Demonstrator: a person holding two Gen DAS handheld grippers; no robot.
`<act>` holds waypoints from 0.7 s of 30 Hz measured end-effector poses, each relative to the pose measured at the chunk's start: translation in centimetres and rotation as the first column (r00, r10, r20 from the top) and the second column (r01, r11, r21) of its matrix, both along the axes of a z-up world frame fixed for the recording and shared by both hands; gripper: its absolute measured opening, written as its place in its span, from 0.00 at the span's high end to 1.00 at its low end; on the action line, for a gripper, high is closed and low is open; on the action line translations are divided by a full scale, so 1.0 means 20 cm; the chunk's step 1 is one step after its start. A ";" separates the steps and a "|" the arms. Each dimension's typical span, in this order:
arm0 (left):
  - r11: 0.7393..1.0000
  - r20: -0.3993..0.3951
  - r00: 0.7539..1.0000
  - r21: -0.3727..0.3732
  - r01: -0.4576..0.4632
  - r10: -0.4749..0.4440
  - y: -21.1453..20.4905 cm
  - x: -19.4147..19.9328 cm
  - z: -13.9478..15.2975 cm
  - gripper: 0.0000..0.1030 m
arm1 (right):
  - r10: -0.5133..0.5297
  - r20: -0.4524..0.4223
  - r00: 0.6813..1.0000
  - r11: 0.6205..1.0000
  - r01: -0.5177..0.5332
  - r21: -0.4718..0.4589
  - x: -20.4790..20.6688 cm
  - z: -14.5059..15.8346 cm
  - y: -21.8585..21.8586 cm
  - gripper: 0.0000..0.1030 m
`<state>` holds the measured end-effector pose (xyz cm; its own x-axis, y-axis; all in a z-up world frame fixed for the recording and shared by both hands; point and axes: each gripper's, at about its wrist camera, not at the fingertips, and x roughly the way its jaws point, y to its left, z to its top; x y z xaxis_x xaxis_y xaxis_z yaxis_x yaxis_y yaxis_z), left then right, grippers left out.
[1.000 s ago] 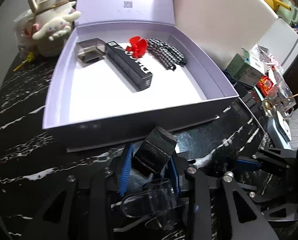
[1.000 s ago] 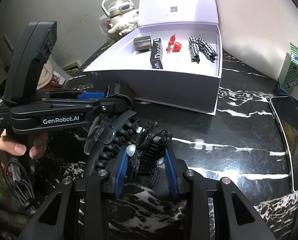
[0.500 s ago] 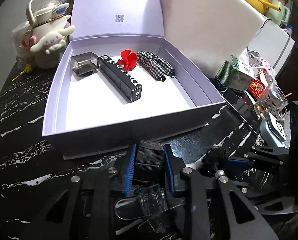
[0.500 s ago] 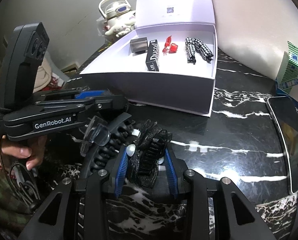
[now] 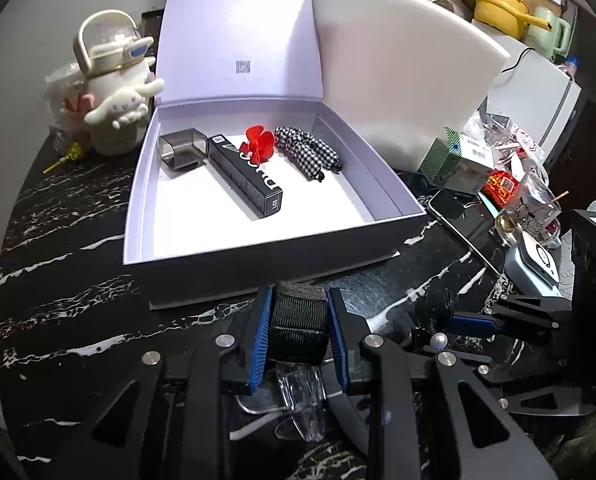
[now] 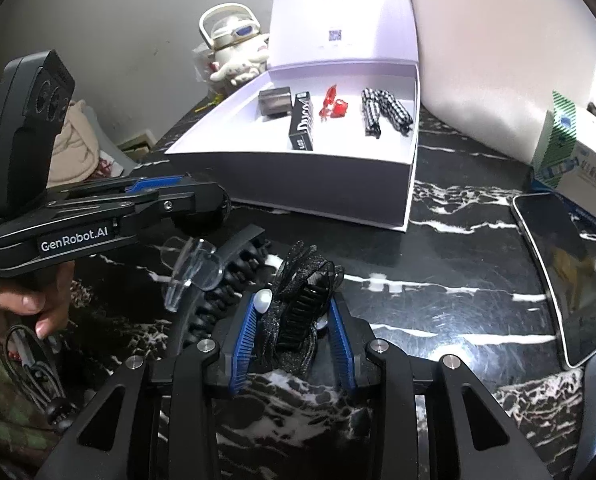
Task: Organize rigid objects
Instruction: 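Lift and carry the strap loop and lace scrunchie over the lavender box with both grippers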
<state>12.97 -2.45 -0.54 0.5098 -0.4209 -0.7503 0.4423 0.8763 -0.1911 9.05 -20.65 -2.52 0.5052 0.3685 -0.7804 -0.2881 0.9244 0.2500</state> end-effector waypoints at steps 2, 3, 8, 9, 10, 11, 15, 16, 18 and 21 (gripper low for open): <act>1.000 0.008 1.000 -0.004 -0.003 0.003 0.01 -0.03 0.02 0.74 | 0.003 0.012 1.000 1.000 -0.003 -0.001 -0.02 0.02 0.01 0.66; 1.000 0.012 1.000 -0.005 -0.004 0.004 0.02 -0.04 0.03 0.74 | 0.003 0.016 1.000 1.000 -0.003 -0.002 -0.03 0.03 0.01 0.66; 1.000 0.026 1.000 -0.016 -0.015 0.016 0.05 -0.12 0.06 0.74 | 0.006 0.044 0.999 1.000 -0.005 -0.007 -0.11 0.08 0.03 0.66; 1.000 0.027 0.999 -0.020 -0.018 0.018 0.05 -0.14 0.07 0.74 | 0.006 0.049 0.999 1.000 -0.005 -0.008 -0.12 0.08 0.03 0.66; 1.000 0.028 0.999 -0.022 -0.020 0.021 0.06 -0.16 0.07 0.74 | 0.005 0.052 0.999 1.000 -0.005 -0.007 -0.13 0.09 0.04 0.66; 1.000 0.028 0.999 -0.023 -0.021 0.022 0.07 -0.18 0.07 0.74 | 0.004 0.057 0.998 1.000 -0.004 -0.006 -0.16 0.10 0.04 0.66; 0.999 0.035 0.999 -0.032 -0.027 0.028 0.09 -0.25 0.10 0.74 | 0.004 0.072 0.997 1.000 -0.004 -0.002 -0.23 0.13 0.05 0.66; 0.999 0.037 0.999 -0.034 -0.029 0.031 0.09 -0.27 0.10 0.74 | 0.005 0.078 0.997 1.000 -0.005 0.000 -0.25 0.14 0.06 0.66; 0.999 0.043 0.998 -0.035 -0.039 0.040 0.10 -0.31 0.12 0.74 | 0.009 0.086 0.996 1.000 -0.009 0.002 -0.27 0.15 0.07 0.66; 0.998 0.042 0.997 -0.036 -0.057 0.059 0.12 -0.36 0.13 0.74 | 0.016 0.099 0.995 1.000 -0.017 0.005 -0.31 0.17 0.08 0.66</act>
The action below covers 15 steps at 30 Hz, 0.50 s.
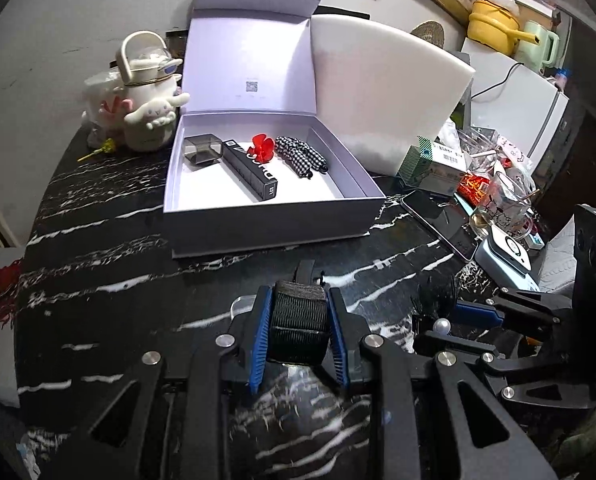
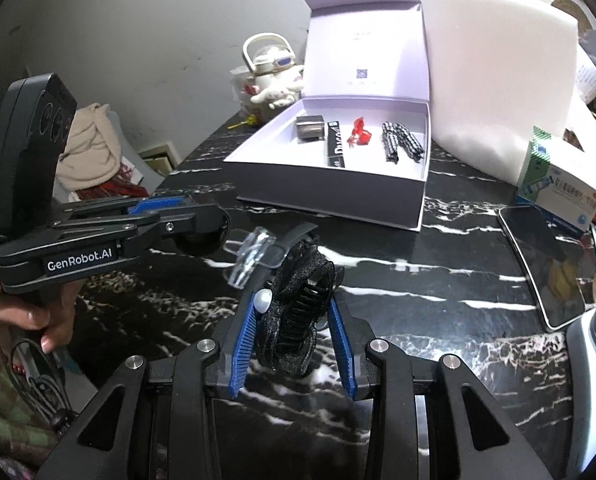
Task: Organize rigid objects
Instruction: 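Lift and carry the strap loop and lace scrunchie over the lavender box with both grippers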
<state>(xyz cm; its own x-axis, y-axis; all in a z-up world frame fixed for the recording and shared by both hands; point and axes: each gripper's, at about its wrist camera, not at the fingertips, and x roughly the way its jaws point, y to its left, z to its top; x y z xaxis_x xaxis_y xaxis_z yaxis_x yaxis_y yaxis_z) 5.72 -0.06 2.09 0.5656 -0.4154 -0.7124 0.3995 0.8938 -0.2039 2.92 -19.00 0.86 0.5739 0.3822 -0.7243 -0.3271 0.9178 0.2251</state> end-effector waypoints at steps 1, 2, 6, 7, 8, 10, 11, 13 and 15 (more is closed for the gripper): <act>1.000 0.000 1.000 0.000 -0.004 0.004 0.01 -0.02 0.01 0.74 | 0.003 0.004 1.000 1.000 -0.003 0.003 -0.01 0.01 0.00 0.66; 1.000 0.003 1.000 0.003 -0.009 0.009 0.01 -0.03 0.02 0.74 | 0.005 0.007 1.000 1.000 -0.005 0.006 -0.02 0.02 0.01 0.66; 0.999 0.015 0.999 0.012 -0.030 0.030 0.03 -0.08 0.06 0.74 | 0.009 0.024 1.000 1.000 -0.009 0.008 -0.05 0.05 0.02 0.66; 0.999 0.018 0.999 0.010 -0.034 0.034 0.03 -0.08 0.07 0.74 | 0.009 0.028 1.000 1.000 -0.009 0.008 -0.05 0.06 0.02 0.66; 0.999 0.022 0.999 0.007 -0.039 0.039 0.04 -0.09 0.08 0.74 | 0.010 0.032 0.999 1.000 -0.010 0.009 -0.05 0.07 0.03 0.66; 0.999 0.031 0.998 0.006 -0.049 0.048 0.04 -0.10 0.10 0.74 | 0.010 0.041 0.999 1.000 -0.011 0.009 -0.04 0.09 0.03 0.66; 0.999 0.035 0.998 0.007 -0.051 0.051 0.04 -0.10 0.11 0.74 | 0.010 0.045 0.999 1.000 -0.010 0.009 -0.04 0.10 0.03 0.66; 0.999 0.042 0.998 0.008 -0.048 0.047 0.04 -0.09 0.14 0.74 | 0.009 0.051 0.999 1.000 -0.009 0.008 -0.02 0.12 0.02 0.66; 0.999 0.050 0.998 0.011 -0.043 0.042 0.03 -0.08 0.16 0.74 | 0.016 0.061 0.998 1.000 -0.016 0.001 0.00 0.14 0.03 0.66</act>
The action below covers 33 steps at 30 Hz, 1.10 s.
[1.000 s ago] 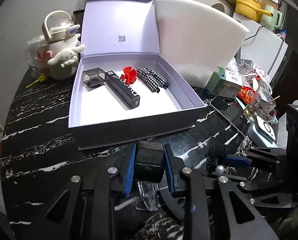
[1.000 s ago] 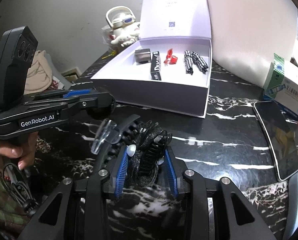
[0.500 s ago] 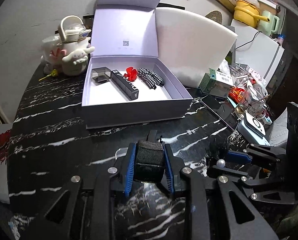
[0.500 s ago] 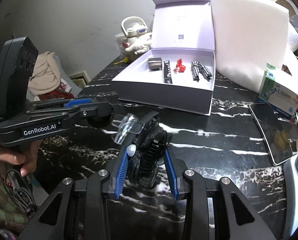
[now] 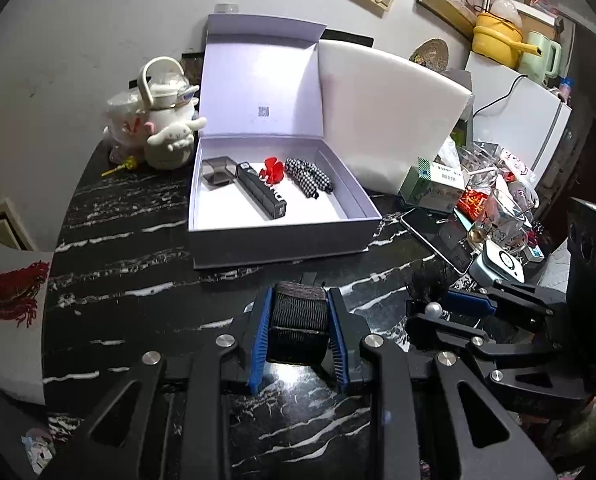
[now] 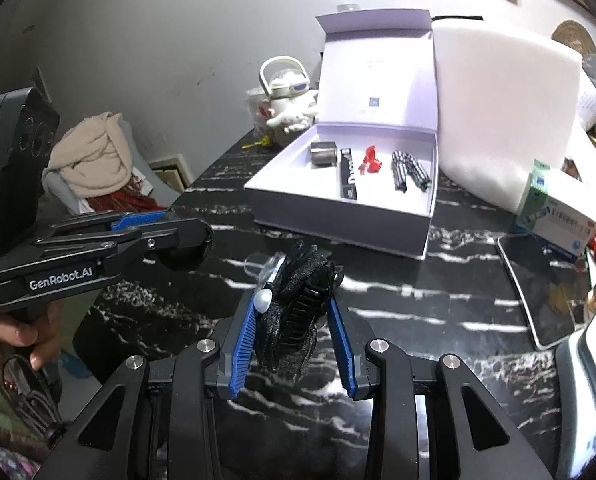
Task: Organize rigid objects
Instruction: 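Lift and carry the strap loop and lace scrunchie over the lavender box with both grippers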
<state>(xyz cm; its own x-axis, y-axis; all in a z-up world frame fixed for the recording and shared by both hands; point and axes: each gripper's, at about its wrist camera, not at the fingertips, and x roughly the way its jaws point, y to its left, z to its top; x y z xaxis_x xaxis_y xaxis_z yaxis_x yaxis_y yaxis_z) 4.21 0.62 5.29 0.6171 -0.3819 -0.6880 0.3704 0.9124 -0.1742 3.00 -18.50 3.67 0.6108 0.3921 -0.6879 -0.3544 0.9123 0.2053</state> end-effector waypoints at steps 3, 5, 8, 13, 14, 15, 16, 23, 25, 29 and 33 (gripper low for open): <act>1.000 0.006 1.000 -0.002 0.006 -0.005 -0.01 0.04 0.03 0.74 | 0.006 0.018 1.000 1.000 -0.006 -0.020 0.05 0.03 0.00 0.66; 1.000 0.006 1.000 -0.006 0.009 -0.009 -0.02 0.06 0.04 0.74 | 0.009 0.026 1.000 1.000 -0.009 -0.018 0.10 0.05 -0.01 0.66; 1.000 0.006 1.000 -0.009 0.016 -0.016 -0.03 0.10 0.06 0.74 | 0.017 0.040 0.999 0.999 -0.016 -0.028 0.15 0.08 -0.01 0.66; 1.000 0.003 1.000 -0.011 0.025 -0.025 -0.05 0.19 0.08 0.74 | 0.023 0.053 0.998 0.999 -0.021 -0.043 0.24 0.11 -0.02 0.66; 1.000 0.005 1.000 -0.010 0.027 -0.027 -0.06 0.21 0.09 0.74 | 0.024 0.057 0.998 0.999 -0.022 -0.045 0.26 0.11 -0.02 0.66; 1.000 0.006 1.000 -0.010 0.027 -0.027 -0.06 0.23 0.09 0.74 | 0.025 0.058 0.998 0.999 -0.022 -0.046 0.27 0.12 -0.02 0.66; 1.000 0.006 1.000 -0.011 0.029 -0.028 -0.07 0.25 0.09 0.74 | 0.025 0.060 0.998 0.999 -0.022 -0.047 0.29 0.12 -0.03 0.66; 0.999 0.012 0.999 -0.017 0.035 -0.035 -0.09 0.38 0.11 0.74 | 0.034 0.070 0.997 0.998 -0.030 -0.055 0.44 0.14 -0.04 0.66; 0.999 0.013 0.999 -0.013 0.037 -0.037 -0.10 0.43 0.12 0.74 | 0.033 0.071 0.997 0.998 -0.029 -0.057 0.48 0.14 -0.05 0.66; 0.999 0.011 0.999 -0.011 0.039 -0.039 -0.11 0.52 0.12 0.74 | 0.036 0.074 0.997 0.998 -0.031 -0.057 0.57 0.14 -0.06 0.66; 0.999 0.011 0.999 -0.008 0.044 -0.044 -0.10 0.61 0.12 0.74 | 0.039 0.080 0.996 0.997 -0.033 -0.065 0.66 0.14 -0.06 0.66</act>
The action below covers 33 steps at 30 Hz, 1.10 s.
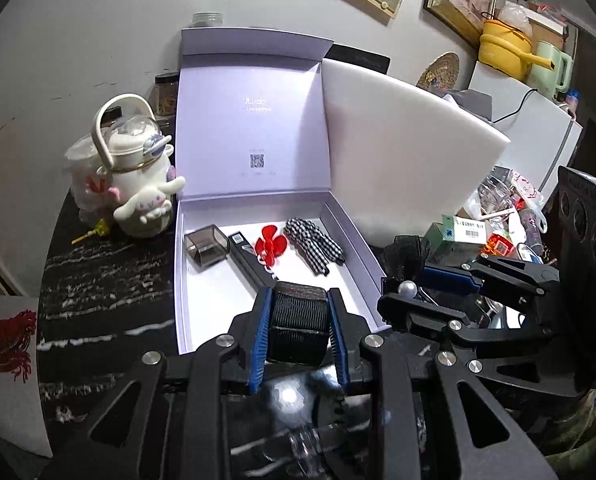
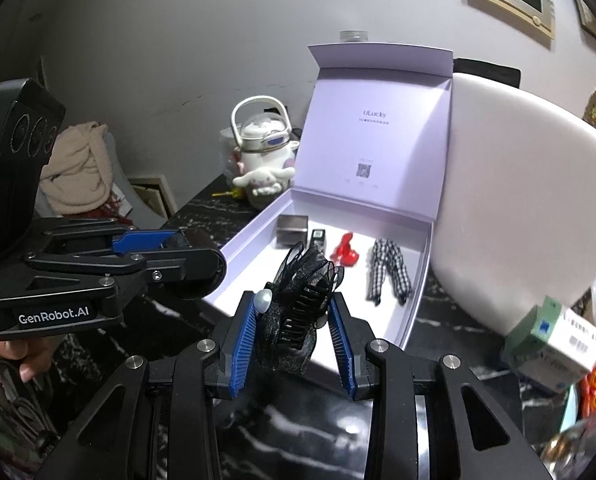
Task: Organize rigid objects
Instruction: 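Lift and carry the strap loop and lace scrunchie over the lavender box with both grippers, then open the left gripper to drop the strap while the right releases the lace scrunchie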
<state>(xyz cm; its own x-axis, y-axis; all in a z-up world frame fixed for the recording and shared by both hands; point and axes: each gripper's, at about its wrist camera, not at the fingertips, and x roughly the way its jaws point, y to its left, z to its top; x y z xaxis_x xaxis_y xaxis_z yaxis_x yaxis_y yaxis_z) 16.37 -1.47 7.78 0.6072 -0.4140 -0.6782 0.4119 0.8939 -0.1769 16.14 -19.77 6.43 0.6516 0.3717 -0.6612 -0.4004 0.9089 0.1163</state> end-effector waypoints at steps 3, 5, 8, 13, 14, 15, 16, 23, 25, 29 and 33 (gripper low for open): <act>1.000 0.007 1.000 0.005 -0.003 0.003 0.01 0.08 0.01 0.74 | 0.001 0.003 1.000 1.000 -0.001 -0.002 0.08 0.00 0.00 0.66; 1.000 0.013 1.000 0.011 -0.005 0.005 0.02 0.13 0.02 0.74 | 0.003 0.007 1.000 1.000 -0.003 -0.005 0.12 0.01 0.00 0.66; 1.000 0.018 1.000 0.011 -0.005 0.004 0.02 0.20 0.03 0.74 | 0.008 0.009 1.000 1.000 -0.007 -0.007 0.19 0.01 0.00 0.66; 1.000 0.039 0.999 0.020 -0.003 0.002 0.02 0.30 0.04 0.74 | 0.022 0.003 1.000 1.000 -0.022 -0.007 0.30 0.00 0.02 0.66; 1.000 0.042 0.999 0.021 -0.002 0.001 0.02 0.32 0.05 0.74 | 0.023 0.002 1.000 1.000 -0.023 -0.007 0.32 0.00 0.02 0.66; 1.000 0.046 0.999 0.024 -0.001 0.000 0.02 0.34 0.05 0.74 | 0.024 0.003 1.000 1.000 -0.024 -0.008 0.35 0.00 0.02 0.66; 1.000 0.049 0.999 0.029 0.000 -0.001 0.02 0.37 0.05 0.74 | 0.023 0.006 1.000 1.000 -0.023 -0.010 0.37 0.00 0.02 0.66; 0.999 0.049 0.999 0.026 0.018 -0.019 0.00 0.51 0.01 0.74 | 0.012 0.021 1.000 1.000 -0.012 -0.020 0.51 -0.01 0.00 0.66; 0.999 0.039 0.999 0.023 0.023 -0.024 -0.01 0.55 -0.01 0.74 | 0.006 0.024 1.000 1.000 -0.006 -0.024 0.55 -0.01 -0.01 0.66; 0.999 0.032 0.999 0.029 0.031 -0.032 -0.03 0.61 -0.05 0.74 | -0.010 0.028 1.000 0.999 0.011 -0.034 0.62 -0.03 -0.02 0.66; 0.999 0.036 0.999 0.035 0.039 -0.040 -0.05 0.66 -0.09 0.74 | -0.023 0.024 0.999 0.999 0.024 -0.037 0.68 -0.06 -0.03 0.66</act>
<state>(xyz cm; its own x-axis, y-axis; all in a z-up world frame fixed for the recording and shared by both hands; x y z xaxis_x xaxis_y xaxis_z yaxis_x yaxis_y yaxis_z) 29.56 -2.50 5.94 0.6154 -0.4148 -0.6703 0.4524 0.8822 -0.1307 29.83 -20.47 5.32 0.6753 0.3311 -0.6590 -0.3810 0.9217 0.0727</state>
